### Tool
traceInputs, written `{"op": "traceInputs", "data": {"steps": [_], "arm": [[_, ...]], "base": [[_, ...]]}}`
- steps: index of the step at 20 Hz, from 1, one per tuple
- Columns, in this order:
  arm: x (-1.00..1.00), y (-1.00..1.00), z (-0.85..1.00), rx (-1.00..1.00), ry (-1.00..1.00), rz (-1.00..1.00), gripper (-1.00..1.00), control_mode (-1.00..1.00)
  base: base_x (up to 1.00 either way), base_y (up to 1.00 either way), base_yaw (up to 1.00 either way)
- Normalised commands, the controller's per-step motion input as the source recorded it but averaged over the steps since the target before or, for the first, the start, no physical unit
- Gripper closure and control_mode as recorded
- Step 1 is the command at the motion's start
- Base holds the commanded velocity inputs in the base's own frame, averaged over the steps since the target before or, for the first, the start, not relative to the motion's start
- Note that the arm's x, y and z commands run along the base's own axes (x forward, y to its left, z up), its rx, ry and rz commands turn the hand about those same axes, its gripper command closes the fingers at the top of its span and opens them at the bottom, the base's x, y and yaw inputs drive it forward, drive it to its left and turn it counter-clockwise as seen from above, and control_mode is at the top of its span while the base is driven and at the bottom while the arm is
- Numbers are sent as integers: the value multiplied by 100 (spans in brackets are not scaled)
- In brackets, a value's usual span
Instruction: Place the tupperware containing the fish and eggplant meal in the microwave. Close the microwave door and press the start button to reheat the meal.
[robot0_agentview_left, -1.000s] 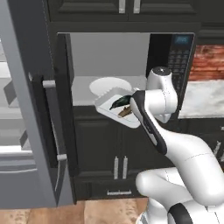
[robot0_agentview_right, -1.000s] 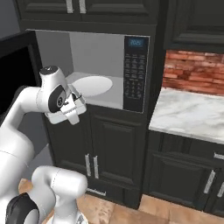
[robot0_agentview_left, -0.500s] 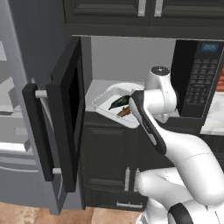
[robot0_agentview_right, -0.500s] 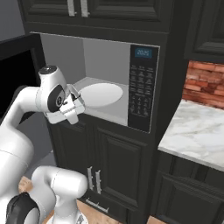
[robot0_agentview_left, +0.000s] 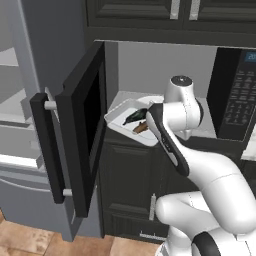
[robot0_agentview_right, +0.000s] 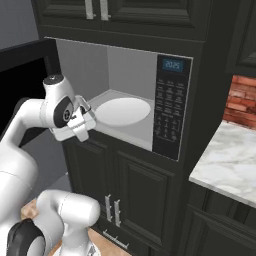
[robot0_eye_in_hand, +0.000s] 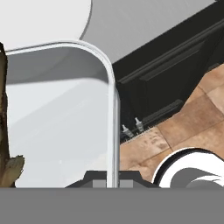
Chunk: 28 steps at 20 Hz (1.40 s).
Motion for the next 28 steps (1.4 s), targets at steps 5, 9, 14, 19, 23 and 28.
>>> {"op": "traceInputs", "data": {"steps": [5,9,14,19,23,28], "arm": [[14,-21,-4,1,0,-1,100,-100],[20,-52,-6,6,-1,-1,100,-100],[35,-55,-14,5,-2,-1,100,-100],[49,-44,-1,5,-13,-6,100,-100],[63,-25,0,1,-6,-5,100,-100],[73,-22,0,0,13,-3,100,-100]], "base": [[0,0,0],[0,0,0],[0,0,0],[0,0,0],[0,0,0],[0,0,0]]}}
